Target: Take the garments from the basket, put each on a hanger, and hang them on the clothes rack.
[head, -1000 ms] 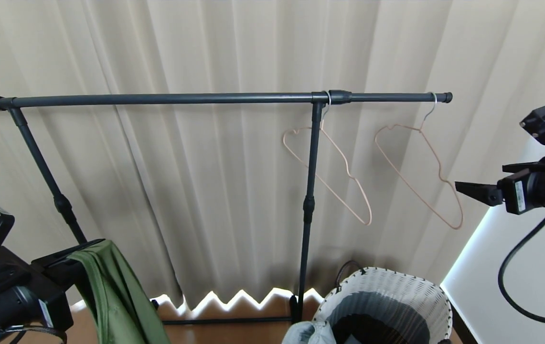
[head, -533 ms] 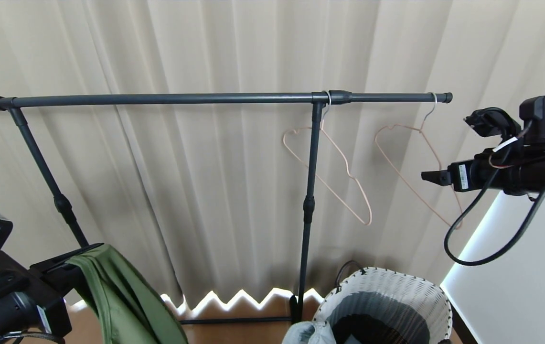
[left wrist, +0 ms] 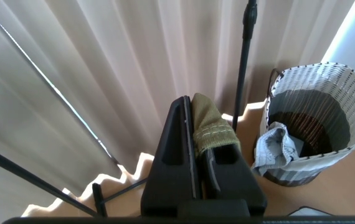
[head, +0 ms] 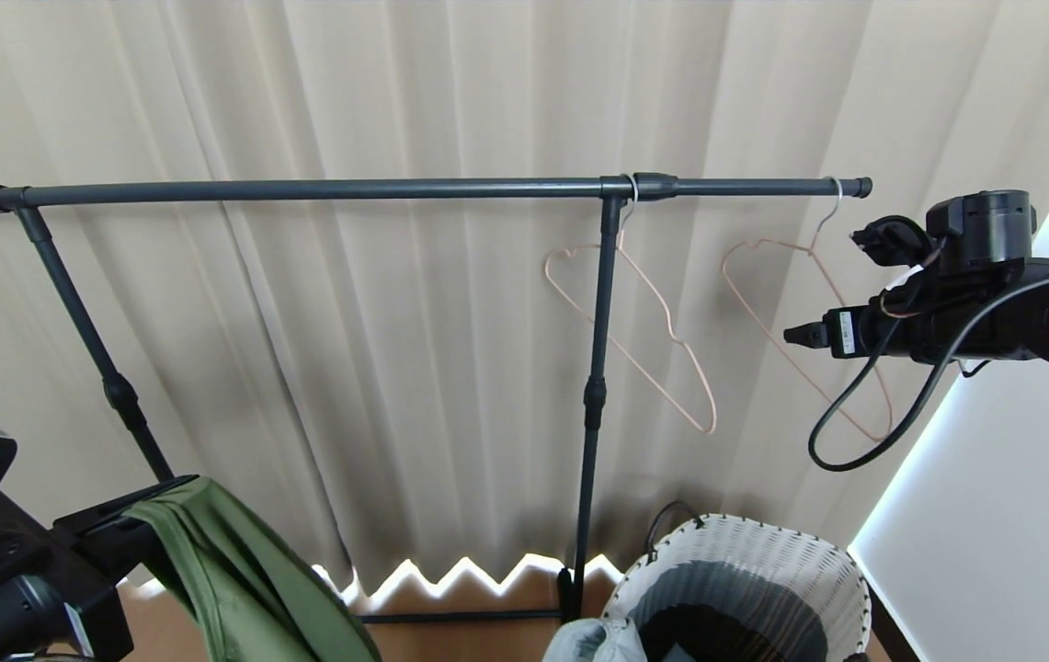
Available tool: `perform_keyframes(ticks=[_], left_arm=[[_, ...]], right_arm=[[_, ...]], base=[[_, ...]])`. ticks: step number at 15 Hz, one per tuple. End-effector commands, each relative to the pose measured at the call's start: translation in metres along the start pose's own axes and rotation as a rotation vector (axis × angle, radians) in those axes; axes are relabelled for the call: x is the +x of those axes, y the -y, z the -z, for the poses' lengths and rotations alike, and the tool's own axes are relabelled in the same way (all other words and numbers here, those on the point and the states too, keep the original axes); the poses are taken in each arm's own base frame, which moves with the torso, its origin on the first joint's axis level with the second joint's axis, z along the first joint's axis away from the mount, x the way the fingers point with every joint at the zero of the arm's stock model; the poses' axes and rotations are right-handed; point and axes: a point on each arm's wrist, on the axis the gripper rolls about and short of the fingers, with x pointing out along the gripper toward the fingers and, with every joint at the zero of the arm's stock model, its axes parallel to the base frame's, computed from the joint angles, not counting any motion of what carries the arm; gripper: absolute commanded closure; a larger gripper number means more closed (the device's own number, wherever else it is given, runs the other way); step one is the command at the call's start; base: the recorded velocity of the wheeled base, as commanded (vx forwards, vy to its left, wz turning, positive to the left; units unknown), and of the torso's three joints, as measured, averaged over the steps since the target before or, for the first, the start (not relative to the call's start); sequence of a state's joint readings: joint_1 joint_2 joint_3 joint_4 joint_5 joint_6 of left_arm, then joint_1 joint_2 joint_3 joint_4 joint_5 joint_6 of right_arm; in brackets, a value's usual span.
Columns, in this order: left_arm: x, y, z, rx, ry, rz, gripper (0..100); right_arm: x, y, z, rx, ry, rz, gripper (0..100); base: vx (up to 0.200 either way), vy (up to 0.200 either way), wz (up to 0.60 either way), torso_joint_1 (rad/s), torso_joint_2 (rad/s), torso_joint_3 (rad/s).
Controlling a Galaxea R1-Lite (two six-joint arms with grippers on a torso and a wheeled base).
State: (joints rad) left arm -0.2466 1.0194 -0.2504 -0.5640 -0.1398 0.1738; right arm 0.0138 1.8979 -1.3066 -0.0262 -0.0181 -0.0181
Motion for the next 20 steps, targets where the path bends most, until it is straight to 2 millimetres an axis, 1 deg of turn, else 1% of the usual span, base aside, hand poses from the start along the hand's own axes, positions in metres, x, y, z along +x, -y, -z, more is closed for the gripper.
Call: perform_keyframes(ticks=[1,3,4,8,12,14,17,19,20], left_arm=[[-0.001,0.000,0.000,0.000,0.002,0.000,100],[-0.001,0.000,0.000,0.000,0.002,0.000,100],[-0.001,0.000,0.000,0.000,0.002,0.000,100],[0.000,0.000,0.000,0.000,0.001,0.000,100],[-0.001,0.000,0.000,-0.002,0.002,0.000,100],[-0.001,0.000,0.000,0.000,0.004,-0.001,100],[-0.001,0.000,0.001,0.000,0.002,0.000,100],[-0.001,0.000,0.001,0.000,0.002,0.000,100],[-0.001,0.000,0.000,0.001,0.002,0.000,100]], right_arm=[[0.003,0.000,-0.002,0.000,0.002,0.000,0],[0.003,0.000,-0.002,0.001,0.005,0.000,0],[0.004,0.000,-0.002,0.001,0.004,0.000,100],[0.003,-0.001,-0.004,0.002,0.008,-0.001,100],[-0.003,0.000,-0.007,0.003,0.025,0.001,100],[-0.010,0.000,-0.010,0.011,0.040,0.001,100],[-0.036,0.001,-0.017,0.044,0.099,-0.002,100],[-0.046,0.001,-0.016,0.046,0.111,-0.003,100],[-0.054,0.001,-0.013,0.048,0.113,-0.003,100]], base=[[0.000,0.000,0.00,0.000,0.00,0.000],[0.000,0.000,0.00,0.000,0.00,0.000],[0.000,0.000,0.00,0.000,0.00,0.000],[0.000,0.000,0.00,0.000,0.00,0.000],[0.000,0.000,0.00,0.000,0.00,0.000],[0.000,0.000,0.00,0.000,0.00,0.000],[0.000,0.000,0.00,0.000,0.00,0.000],[0.000,0.000,0.00,0.000,0.00,0.000],[0.000,0.000,0.00,0.000,0.00,0.000]])
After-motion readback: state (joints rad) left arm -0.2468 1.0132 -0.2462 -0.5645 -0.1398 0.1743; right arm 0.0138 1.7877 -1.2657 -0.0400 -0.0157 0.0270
